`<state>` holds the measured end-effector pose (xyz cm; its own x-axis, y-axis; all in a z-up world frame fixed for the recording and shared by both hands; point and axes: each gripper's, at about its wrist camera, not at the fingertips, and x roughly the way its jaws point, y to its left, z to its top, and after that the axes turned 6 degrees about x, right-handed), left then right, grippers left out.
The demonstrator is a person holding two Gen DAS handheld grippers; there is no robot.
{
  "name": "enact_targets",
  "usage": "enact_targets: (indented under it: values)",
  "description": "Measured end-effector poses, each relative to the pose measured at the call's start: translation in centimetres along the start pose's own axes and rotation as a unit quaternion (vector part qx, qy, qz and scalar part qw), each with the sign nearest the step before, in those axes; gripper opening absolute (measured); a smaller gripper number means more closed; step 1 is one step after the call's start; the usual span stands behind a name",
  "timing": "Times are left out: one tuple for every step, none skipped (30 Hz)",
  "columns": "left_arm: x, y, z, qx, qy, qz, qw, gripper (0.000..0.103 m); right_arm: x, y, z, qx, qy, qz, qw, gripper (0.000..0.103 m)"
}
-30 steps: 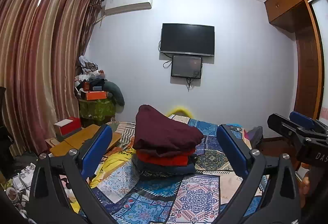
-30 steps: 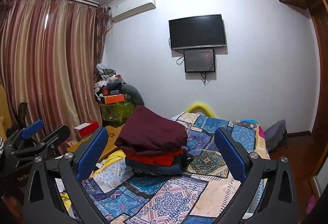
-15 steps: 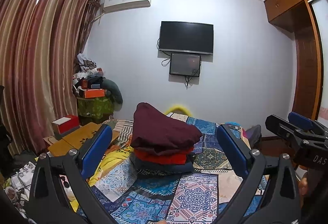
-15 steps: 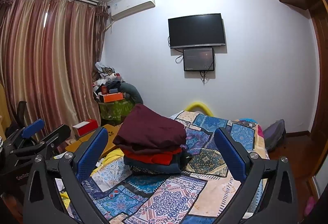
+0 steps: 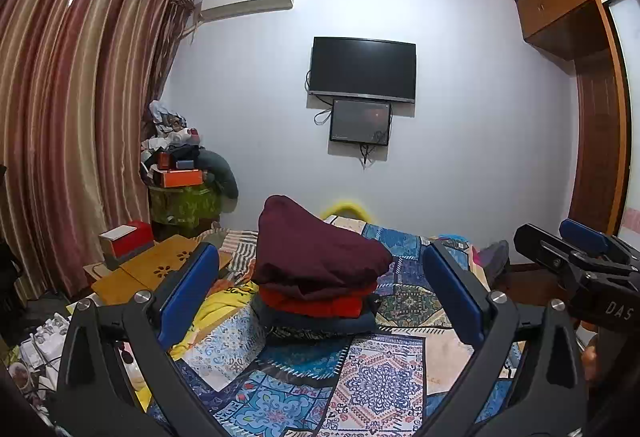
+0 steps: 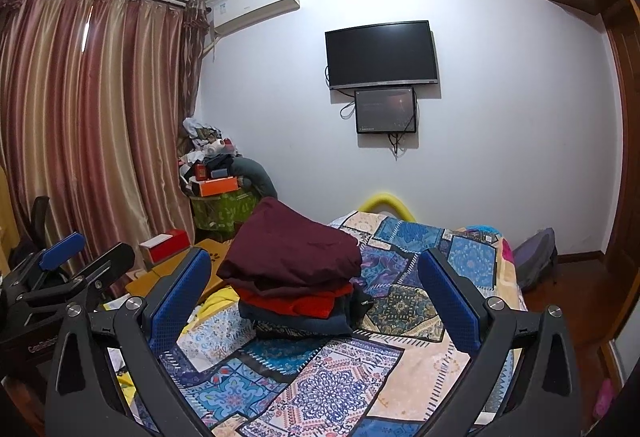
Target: Fold large clothes
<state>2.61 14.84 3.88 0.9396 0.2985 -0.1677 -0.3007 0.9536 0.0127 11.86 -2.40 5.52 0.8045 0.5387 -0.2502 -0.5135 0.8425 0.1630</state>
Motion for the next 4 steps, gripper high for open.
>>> enact_targets:
  values:
    - [0.09, -0.07, 0.00, 0.000, 0.001, 0.000, 1.0000, 0.102, 0.08, -0.08, 0.00, 0.000, 0.001, -0.001, 1.000, 0.103]
    - [0.18, -0.17, -0.04, 0.001, 0.003, -0.001, 1.0000, 0.102, 0.14, -0.11, -0.07, 0.000, 0.002, -0.001, 1.000, 0.103]
    - [0.30, -0.28, -0.07, 0.002, 0.004, -0.001, 1.0000, 0.102, 0.21, -0.18, -0.14, 0.001, 0.003, -0.001, 1.000, 0.103]
    - [0.43, -0.40, -0.10, 0.004, 0.005, -0.001, 1.0000, 0.102, 0.32, -0.28, -0.18, 0.002, 0.004, -0.002, 1.000, 0.103]
